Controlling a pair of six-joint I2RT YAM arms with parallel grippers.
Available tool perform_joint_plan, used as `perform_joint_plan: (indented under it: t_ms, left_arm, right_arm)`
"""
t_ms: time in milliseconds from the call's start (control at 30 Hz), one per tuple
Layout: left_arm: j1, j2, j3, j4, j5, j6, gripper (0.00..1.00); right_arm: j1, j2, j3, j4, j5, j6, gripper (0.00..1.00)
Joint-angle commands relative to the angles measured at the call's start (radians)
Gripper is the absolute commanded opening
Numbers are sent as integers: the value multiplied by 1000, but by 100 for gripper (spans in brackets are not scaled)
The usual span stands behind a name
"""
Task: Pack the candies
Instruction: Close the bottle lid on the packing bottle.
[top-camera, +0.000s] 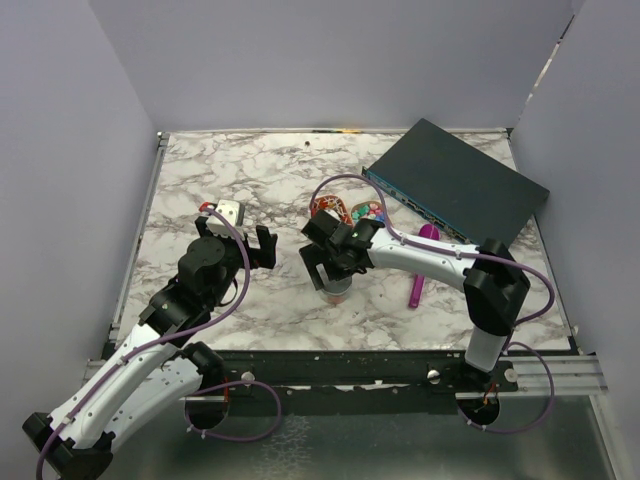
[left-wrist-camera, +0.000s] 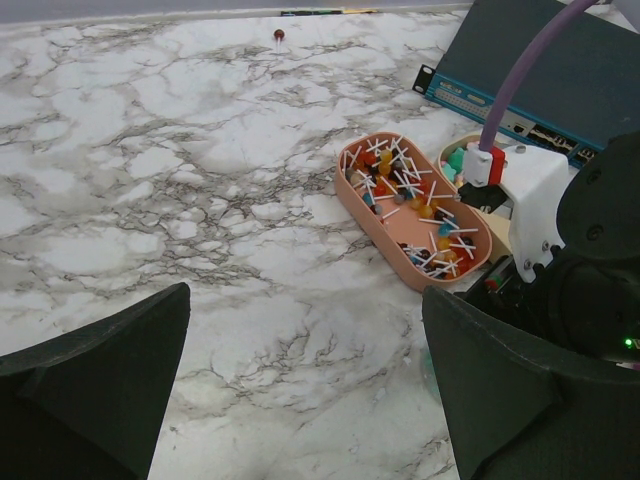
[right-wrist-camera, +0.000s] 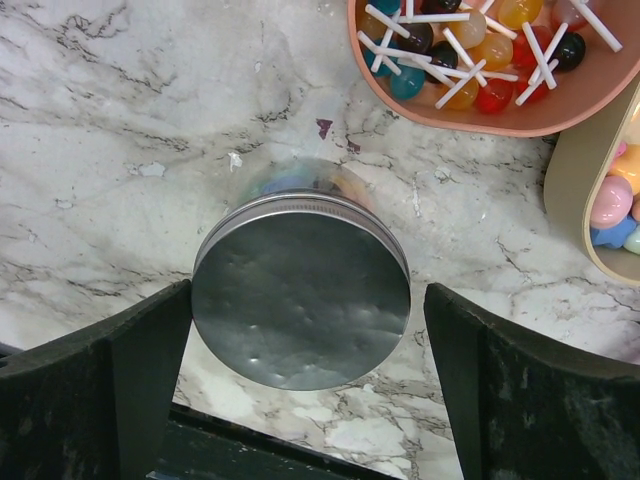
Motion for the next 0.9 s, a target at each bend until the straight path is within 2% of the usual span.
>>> perform_joint_plan:
  t_ms: [0, 467, 533, 700, 867]
  left_arm:
    - [4, -9, -2, -5, -11, 10, 99]
    - [4, -4, -2, -5, -13, 11, 99]
    - [4, -3, -2, -5, -12, 11, 99]
    - [3, -3, -1, -6, -12, 10, 99]
    - [4, -4, -2, -6, -13, 11, 99]
  right_arm:
    - [9, -1, -4, 13, 38, 18, 100]
    - [11, -129, -21, 46, 5, 46, 99]
    - [11, -128, -26, 46, 5, 50, 95]
    - [10, -112, -37, 53, 0, 62, 74]
    - [9, -91, -45, 55, 12, 62, 74]
